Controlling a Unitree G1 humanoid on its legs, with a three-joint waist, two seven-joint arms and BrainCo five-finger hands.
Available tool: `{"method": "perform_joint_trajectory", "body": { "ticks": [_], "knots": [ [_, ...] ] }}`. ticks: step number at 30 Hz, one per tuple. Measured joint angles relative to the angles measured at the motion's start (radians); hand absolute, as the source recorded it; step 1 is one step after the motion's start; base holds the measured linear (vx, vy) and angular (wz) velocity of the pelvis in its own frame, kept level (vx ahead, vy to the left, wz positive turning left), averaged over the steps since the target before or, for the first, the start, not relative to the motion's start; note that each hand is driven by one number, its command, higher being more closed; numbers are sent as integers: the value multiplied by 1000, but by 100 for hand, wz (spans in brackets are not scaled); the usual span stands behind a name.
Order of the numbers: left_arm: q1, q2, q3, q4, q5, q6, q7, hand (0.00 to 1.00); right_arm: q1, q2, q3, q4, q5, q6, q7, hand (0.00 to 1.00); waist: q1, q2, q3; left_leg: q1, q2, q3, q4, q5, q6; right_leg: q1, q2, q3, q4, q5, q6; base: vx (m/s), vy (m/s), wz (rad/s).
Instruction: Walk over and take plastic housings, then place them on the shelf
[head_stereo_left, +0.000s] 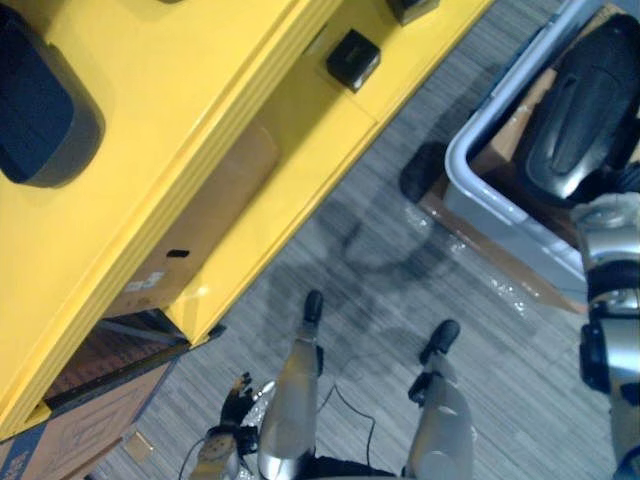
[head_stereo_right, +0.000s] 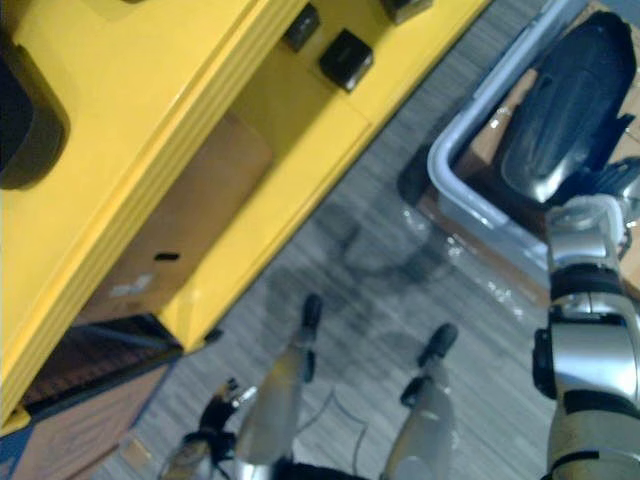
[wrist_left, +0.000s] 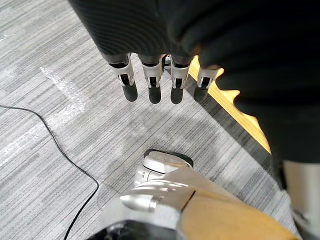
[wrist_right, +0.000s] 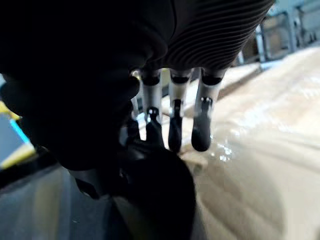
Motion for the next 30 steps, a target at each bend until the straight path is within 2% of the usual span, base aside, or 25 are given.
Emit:
{"method": "perform_joint_trajectory", "body": {
  "ticks": [8,11,16,18,23,30],
  "knots": [
    [4,-1,-4,-10,-11,-3,-1,0,-8,-2,32,21,-80,38,22,100,4,3,-1,36,0,1,-77,45,-2,3,-3,-5,0,-1,-2,0,0,0],
    [19,-1,-3,-41,-17,-14,-1,0,-21,-5,36,26,-85,58,22,100,4,3,-1,54,0,2,-114,66,-2,4,-4,-7,0,-1,-2,0,0,0],
    [54,2,-1,-130,-20,-57,3,0,-22,-8,37,26,-92,53,20,100,1,3,-2,90,2,2,-159,88,-4,29,-2,-17,-13,2,-3,4,0,1],
    [63,3,-1,-186,-50,-78,10,0,-22,-8,37,26,-83,32,5,100,-3,3,-2,110,3,2,-176,94,-4,48,0,-21,-24,5,-2,0,0,0],
    [61,-42,-44,-362,-90,-109,24,0,-35,-11,36,-26,-85,-74,-50,100,-21,2,-2,136,11,7,-203,107,-7,72,11,-23,-50,18,-5,2,-5,-2],
    [64,-42,-40,-442,-92,-97,36,0,-35,-26,37,-75,-84,-122,-78,100,-24,-8,-4,172,42,25,-233,117,-20,91,44,-19,-67,25,-14,1,-30,-9]
  ]
}}
